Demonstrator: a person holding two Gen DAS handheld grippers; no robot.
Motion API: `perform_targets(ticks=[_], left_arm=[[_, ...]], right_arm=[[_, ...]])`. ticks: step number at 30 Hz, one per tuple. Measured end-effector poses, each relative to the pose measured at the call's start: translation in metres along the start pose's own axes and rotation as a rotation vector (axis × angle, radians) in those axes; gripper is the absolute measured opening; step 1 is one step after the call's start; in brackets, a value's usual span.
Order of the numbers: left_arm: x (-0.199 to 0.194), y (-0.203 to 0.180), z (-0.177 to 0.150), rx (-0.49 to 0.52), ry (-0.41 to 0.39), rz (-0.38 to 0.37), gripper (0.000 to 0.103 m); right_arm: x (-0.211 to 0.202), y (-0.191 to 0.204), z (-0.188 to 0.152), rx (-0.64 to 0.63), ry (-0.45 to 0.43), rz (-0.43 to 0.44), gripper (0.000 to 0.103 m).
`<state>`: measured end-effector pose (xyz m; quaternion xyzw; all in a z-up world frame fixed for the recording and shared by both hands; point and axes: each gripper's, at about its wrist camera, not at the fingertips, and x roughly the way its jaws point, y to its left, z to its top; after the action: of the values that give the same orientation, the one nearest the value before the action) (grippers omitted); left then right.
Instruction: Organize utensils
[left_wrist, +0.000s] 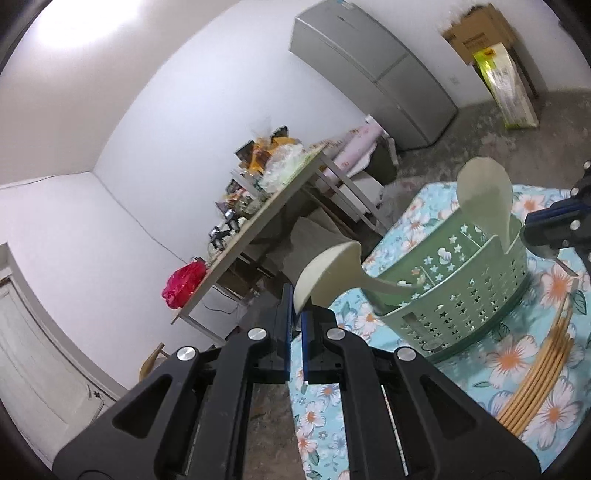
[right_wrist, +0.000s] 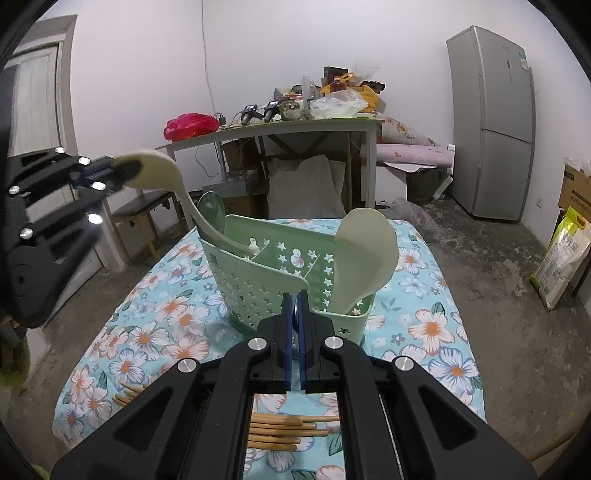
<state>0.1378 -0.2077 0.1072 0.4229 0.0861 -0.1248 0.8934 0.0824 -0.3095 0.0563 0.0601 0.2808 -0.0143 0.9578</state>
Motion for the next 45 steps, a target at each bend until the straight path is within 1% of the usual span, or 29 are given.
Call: perform_targets(ticks=[2, 3, 4, 6, 8, 10, 11, 12, 13, 15, 17, 22, 26, 28, 32, 34, 36, 39, 42, 45], left_arm=[[0.013, 0.002, 0.005, -0.027, 0.007, -0.049, 0.008], [0.017, 0.002, 0.006, -0.044, 0.014, -0.069, 0.012], [0.025, 0.006, 0.009, -0.082, 0.026, -0.108, 0.015], [0.034, 0.015, 0.010, -0.166, 0.031, -0.176, 0.028], [0.040, 0.028, 0.009, -0.286, 0.033, -0.262, 0.035], [0.043, 0.038, 0.006, -0.373, 0.022, -0.321, 0.037], [0.044, 0.042, 0.004, -0.408, 0.013, -0.337, 0.041], [0.044, 0.047, 0.002, -0.444, 0.005, -0.353, 0.043], [0.045, 0.053, -0.001, -0.486, -0.003, -0.376, 0.044], [0.049, 0.061, -0.008, -0.562, 0.005, -0.401, 0.045], [0.053, 0.067, -0.013, -0.619, 0.012, -0.424, 0.045], [0.058, 0.078, -0.038, -0.744, 0.049, -0.459, 0.045], [0.059, 0.083, -0.061, -0.832, 0.080, -0.486, 0.048], [0.057, 0.084, -0.072, -0.858, 0.092, -0.485, 0.049], [0.049, 0.081, -0.092, -0.886, 0.114, -0.489, 0.053], [0.043, 0.079, -0.103, -0.893, 0.127, -0.495, 0.053], [0.039, 0.077, -0.114, -0.896, 0.143, -0.498, 0.054], [0.036, 0.078, -0.123, -0.908, 0.163, -0.499, 0.055], [0.031, 0.075, -0.137, -0.931, 0.184, -0.503, 0.056], [0.029, 0.073, -0.146, -0.954, 0.209, -0.509, 0.056]], right_arm=[[0.000, -0.002, -0.001, 0.005, 0.001, 0.002, 0.003], [0.001, -0.002, -0.001, 0.007, 0.002, 0.001, 0.003], [0.001, -0.003, -0.002, 0.011, 0.003, 0.002, 0.003], [0.001, -0.006, -0.002, 0.016, 0.005, 0.001, 0.003], [0.002, -0.008, -0.002, 0.024, 0.007, 0.001, 0.003], [0.001, -0.011, -0.002, 0.033, 0.005, 0.003, 0.003], [0.001, -0.013, -0.001, 0.038, 0.004, 0.002, 0.003], [0.001, -0.015, -0.001, 0.043, 0.003, 0.001, 0.003], [0.000, -0.016, -0.001, 0.047, 0.001, 0.000, 0.003], [0.000, -0.019, -0.001, 0.055, -0.002, -0.002, 0.003], [-0.002, -0.022, 0.000, 0.065, -0.007, -0.001, 0.003], [-0.015, -0.033, 0.007, 0.101, -0.041, 0.024, 0.003], [-0.031, -0.050, 0.017, 0.165, -0.093, 0.104, 0.003], [-0.038, -0.060, 0.025, 0.201, -0.119, 0.152, 0.003], [-0.047, -0.074, 0.041, 0.260, -0.172, 0.247, 0.003], [-0.050, -0.078, 0.047, 0.280, -0.193, 0.289, 0.003], [-0.052, -0.082, 0.055, 0.304, -0.218, 0.349, 0.003], [-0.051, -0.085, 0.065, 0.328, -0.245, 0.419, 0.003], [-0.048, -0.081, 0.072, 0.323, -0.271, 0.448, 0.003], [-0.034, -0.081, 0.077, 0.318, -0.284, 0.481, 0.003]])
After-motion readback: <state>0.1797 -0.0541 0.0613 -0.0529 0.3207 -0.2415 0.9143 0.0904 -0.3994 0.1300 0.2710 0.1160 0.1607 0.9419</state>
